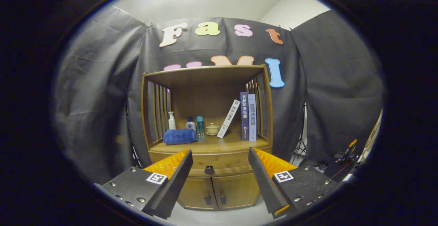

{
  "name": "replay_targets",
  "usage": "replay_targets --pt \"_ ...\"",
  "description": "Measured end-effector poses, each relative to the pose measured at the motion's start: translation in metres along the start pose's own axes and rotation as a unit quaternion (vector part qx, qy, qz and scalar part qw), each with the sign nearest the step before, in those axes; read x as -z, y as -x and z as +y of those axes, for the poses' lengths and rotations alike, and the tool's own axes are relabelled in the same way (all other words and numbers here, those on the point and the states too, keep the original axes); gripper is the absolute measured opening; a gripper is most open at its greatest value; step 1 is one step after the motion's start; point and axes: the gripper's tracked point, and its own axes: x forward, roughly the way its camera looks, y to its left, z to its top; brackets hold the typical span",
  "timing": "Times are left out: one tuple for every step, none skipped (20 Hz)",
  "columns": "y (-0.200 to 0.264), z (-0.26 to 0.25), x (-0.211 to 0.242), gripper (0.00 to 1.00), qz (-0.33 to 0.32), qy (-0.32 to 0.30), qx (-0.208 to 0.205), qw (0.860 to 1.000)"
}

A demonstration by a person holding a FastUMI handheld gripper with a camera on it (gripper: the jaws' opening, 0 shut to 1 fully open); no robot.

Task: Pull open the drawer, take out the items inside it, and place them on the countertop above the cabinet.

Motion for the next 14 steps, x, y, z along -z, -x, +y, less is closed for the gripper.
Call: replay_targets --pt "-0.01 -0.002 0.008 0.98 0.002 0.003 0.003 1.0" --pt "-0.02 -0.004 0.016 0.98 0.002 0.006 0.005 1.0" --pt "-0.032 -0.003 0.023 0.98 -0.006 0.009 0.003 1.0" --pt "-0.045 0.0 0.033 0.98 -0.006 0.015 -0.003 1.0" --pt "-0.056 0.003 0.049 0.98 -0.005 0.019 -0.009 1.0" --pt "-0.069 0.002 0.063 0.98 -0.002 0.024 -0.009 1.0" --pt "-0.08 0.002 0.08 0.98 0.006 0.03 -0.013 0.999" --pt "-0.09 0.007 0.093 0.98 0.004 0.036 -0.025 0.999" --pt "-0.1 0.011 0.104 0.98 0.002 0.045 -0.029 0.999" --pt "-0.11 0.008 0.12 0.98 0.006 0.053 -0.027 0.998" --pt "-0.12 0.009 0.14 0.98 0.022 0.056 -0.029 0.998" --pt "-0.13 0.014 0.159 0.98 0.042 0.046 -0.036 0.997" --pt "-0.142 0.025 0.173 0.98 0.059 0.031 -0.05 0.996" --pt "-0.154 0.035 0.187 0.98 0.077 0.027 -0.064 0.995"
